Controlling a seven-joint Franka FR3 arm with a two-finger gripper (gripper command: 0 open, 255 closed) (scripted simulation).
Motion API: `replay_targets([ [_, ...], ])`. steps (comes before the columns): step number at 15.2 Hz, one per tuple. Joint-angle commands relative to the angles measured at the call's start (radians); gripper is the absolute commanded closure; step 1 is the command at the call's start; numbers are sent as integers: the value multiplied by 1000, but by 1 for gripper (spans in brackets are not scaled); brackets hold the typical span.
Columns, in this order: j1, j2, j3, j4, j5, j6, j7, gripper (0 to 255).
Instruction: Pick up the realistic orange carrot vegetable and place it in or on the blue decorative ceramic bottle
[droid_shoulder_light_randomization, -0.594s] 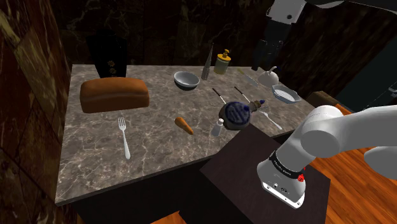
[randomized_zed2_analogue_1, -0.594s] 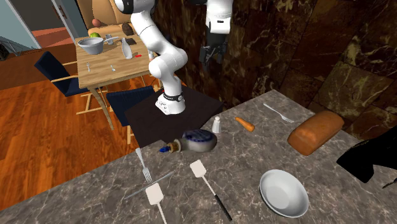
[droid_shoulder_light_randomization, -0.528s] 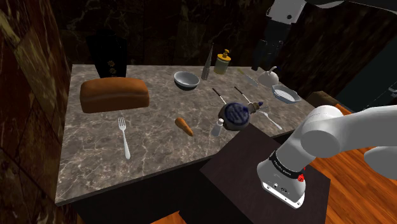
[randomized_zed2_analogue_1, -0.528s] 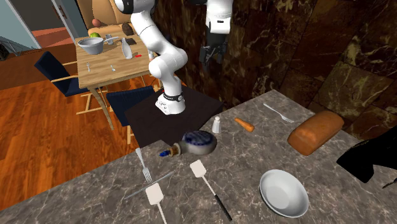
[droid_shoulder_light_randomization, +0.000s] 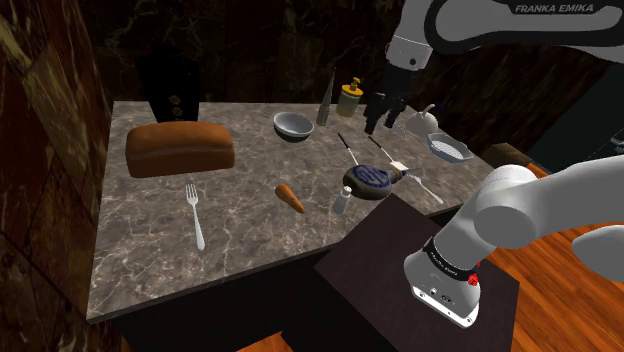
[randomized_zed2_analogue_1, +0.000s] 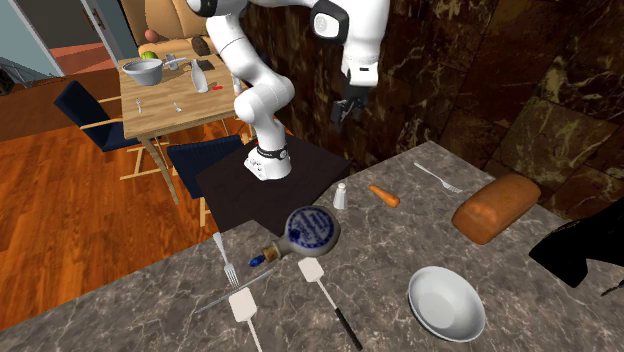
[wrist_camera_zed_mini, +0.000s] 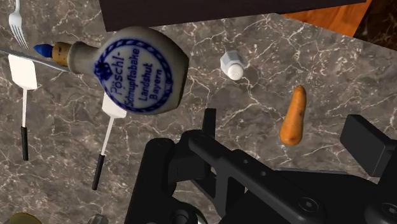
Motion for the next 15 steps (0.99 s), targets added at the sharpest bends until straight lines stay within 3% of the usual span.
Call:
replay_targets([
  [1, 8, 44, 14, -36, 8, 85, 11, 0],
  [8, 38, 249, 70, -87, 33, 353, 61, 0],
  [15, 56, 518, 125, -60, 22, 605, 125, 0],
])
